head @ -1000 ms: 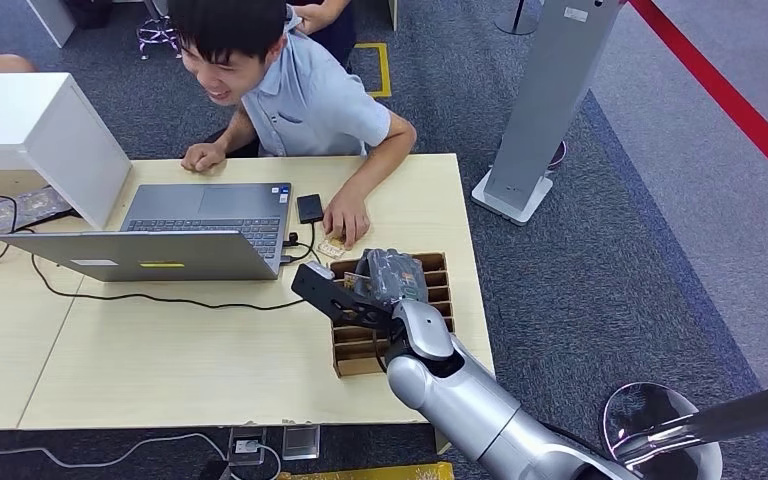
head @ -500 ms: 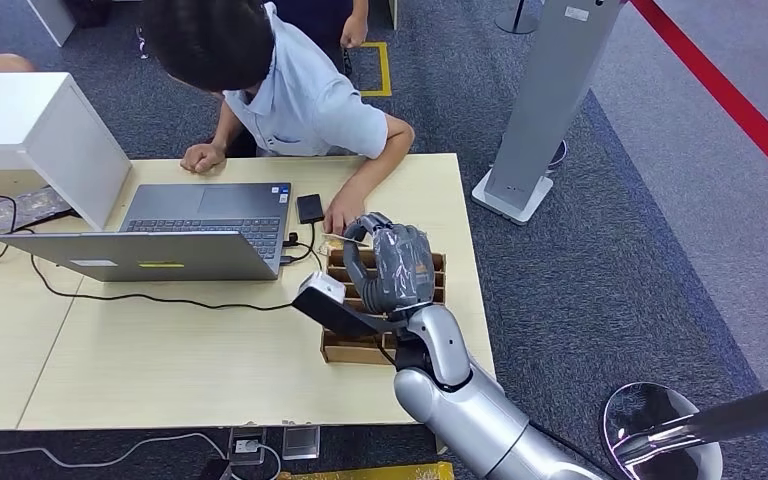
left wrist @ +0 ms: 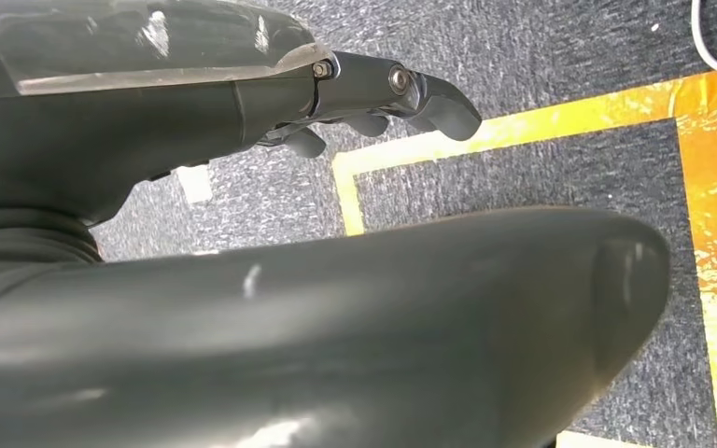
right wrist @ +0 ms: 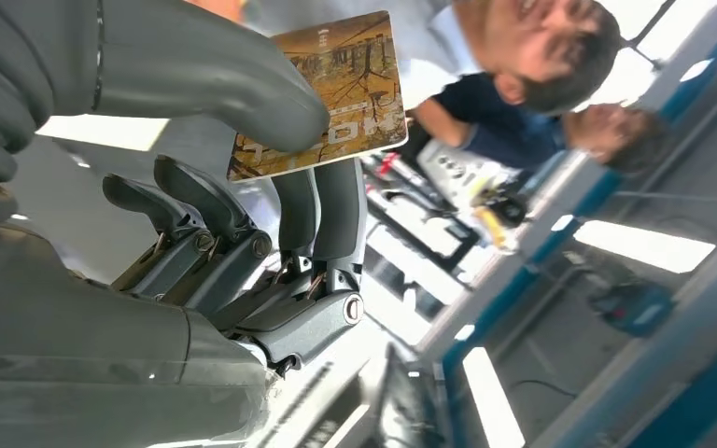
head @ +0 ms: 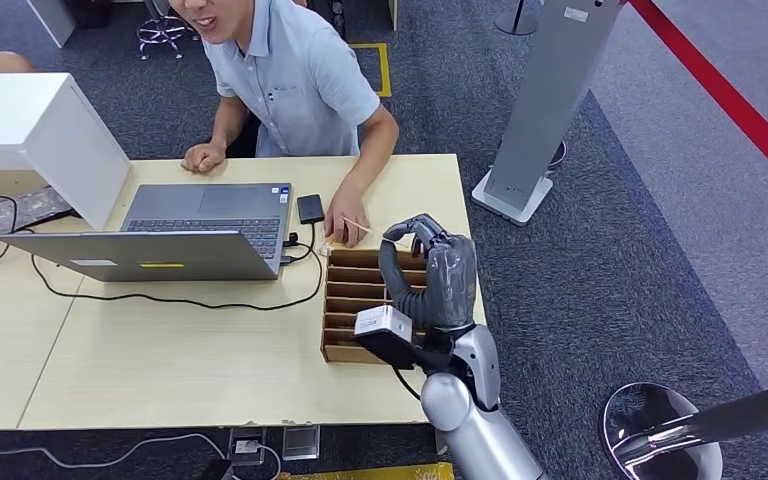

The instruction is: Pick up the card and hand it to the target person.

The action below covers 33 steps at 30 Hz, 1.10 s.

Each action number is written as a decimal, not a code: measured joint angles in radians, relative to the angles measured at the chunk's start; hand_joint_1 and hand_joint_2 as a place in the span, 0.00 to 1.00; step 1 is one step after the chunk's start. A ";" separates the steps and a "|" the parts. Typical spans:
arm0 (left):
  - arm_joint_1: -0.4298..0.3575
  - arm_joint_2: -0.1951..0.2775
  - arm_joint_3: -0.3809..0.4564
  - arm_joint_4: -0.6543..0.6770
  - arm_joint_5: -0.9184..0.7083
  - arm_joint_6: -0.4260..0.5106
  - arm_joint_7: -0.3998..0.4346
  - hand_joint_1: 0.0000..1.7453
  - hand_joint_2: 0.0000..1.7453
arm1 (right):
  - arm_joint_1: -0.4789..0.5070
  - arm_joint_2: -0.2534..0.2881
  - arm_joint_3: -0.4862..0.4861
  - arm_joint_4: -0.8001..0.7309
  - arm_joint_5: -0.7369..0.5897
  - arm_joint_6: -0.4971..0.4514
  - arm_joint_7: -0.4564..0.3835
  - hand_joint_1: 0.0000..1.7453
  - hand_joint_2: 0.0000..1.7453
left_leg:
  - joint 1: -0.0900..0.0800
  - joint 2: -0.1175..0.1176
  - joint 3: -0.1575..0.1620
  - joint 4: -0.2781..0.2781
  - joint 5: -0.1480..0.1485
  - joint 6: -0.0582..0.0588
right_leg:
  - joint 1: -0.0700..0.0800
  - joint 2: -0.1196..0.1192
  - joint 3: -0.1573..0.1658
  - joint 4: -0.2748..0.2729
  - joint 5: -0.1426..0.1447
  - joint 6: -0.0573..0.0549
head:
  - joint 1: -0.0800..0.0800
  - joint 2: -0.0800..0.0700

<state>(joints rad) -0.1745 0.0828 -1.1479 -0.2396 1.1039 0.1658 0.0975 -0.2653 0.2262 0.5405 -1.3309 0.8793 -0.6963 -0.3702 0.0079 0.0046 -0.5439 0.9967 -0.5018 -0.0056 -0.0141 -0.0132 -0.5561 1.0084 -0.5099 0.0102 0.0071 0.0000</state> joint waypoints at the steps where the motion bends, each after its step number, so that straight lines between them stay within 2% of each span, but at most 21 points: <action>1: 0.000 0.000 0.000 0.000 -0.001 0.000 0.001 0.00 0.00 | -0.001 0.001 -0.004 0.001 -0.006 0.000 0.021 1.00 1.00 | 0.000 0.000 0.000 0.000 0.000 0.000 | 0.000 0.000 0.000 0.000 0.000 0.000 | 0.000 0.000; 3: -0.001 0.000 0.000 0.000 -0.005 -0.002 0.004 0.00 0.00 | -0.006 0.001 -0.007 0.006 -0.029 0.001 0.083 1.00 1.00 | 0.000 0.000 -0.001 0.000 0.000 0.000 | 0.000 0.000 0.000 0.000 0.000 0.000 | 0.000 0.000; 5: -0.002 0.000 0.000 0.000 -0.013 -0.006 0.013 0.00 0.00 | -0.035 -0.002 0.004 0.032 -0.079 0.004 0.197 1.00 1.00 | 0.000 0.000 -0.001 0.000 0.000 0.000 | 0.000 0.000 0.000 0.000 0.000 0.000 | -0.001 0.000; 7: -0.007 -0.001 -0.001 0.000 -0.022 -0.011 0.023 0.00 0.00 | -0.091 -0.008 0.033 0.080 -0.147 0.011 0.318 1.00 1.00 | 0.000 0.000 -0.001 0.000 0.000 0.000 | 0.000 0.000 0.000 0.000 0.000 0.000 | -0.001 0.000; 9: -0.013 -0.003 -0.001 0.000 -0.030 -0.015 0.033 0.00 0.00 | -0.152 -0.013 0.068 0.137 -0.202 0.022 0.381 1.00 1.00 | 0.000 0.000 -0.001 0.000 0.001 0.000 | 0.000 0.000 0.000 0.000 0.000 0.000 | 0.000 0.000; 15: -0.031 -0.007 -0.005 0.000 -0.047 -0.019 0.054 0.00 0.00 | -0.329 -0.006 0.150 0.333 -0.267 0.068 0.452 1.00 1.00 | 0.000 -0.001 -0.001 0.000 0.001 0.000 | 0.000 -0.001 0.000 0.001 0.001 0.000 | 0.000 0.000; 20: -0.045 -0.008 -0.010 0.000 -0.051 -0.019 0.066 0.00 0.00 | -0.459 0.026 0.198 0.503 -0.301 0.137 0.491 1.00 1.00 | 0.000 -0.001 -0.001 0.000 0.001 0.000 | 0.000 -0.001 -0.001 0.001 0.001 0.000 | 0.000 0.000; 29: -0.050 -0.008 -0.016 0.000 -0.038 -0.013 0.070 0.00 0.00 | -0.561 0.086 0.252 0.699 -0.306 0.166 0.506 1.00 1.00 | 0.000 -0.001 -0.001 0.000 0.001 0.000 | 0.000 -0.001 -0.001 0.001 0.001 0.000 | 0.000 0.000; 33: -0.049 -0.008 -0.016 0.000 -0.031 -0.021 0.068 0.00 0.00 | -0.581 0.101 0.271 0.749 -0.305 0.166 0.510 0.00 1.00 | 0.000 -0.001 -0.001 0.000 0.001 0.000 | 0.000 -0.001 -0.001 0.001 0.001 0.000 | 0.000 0.000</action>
<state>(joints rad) -0.2234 0.0752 -1.1641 -0.2396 1.0727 0.1448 0.1654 -0.8462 0.3275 0.8118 -0.5818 0.5739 -0.5301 0.1401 0.0079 0.0039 -0.5451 0.9967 -0.5004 -0.0054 -0.0141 -0.0139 -0.5568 1.0091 -0.5091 0.0101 0.0074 0.0001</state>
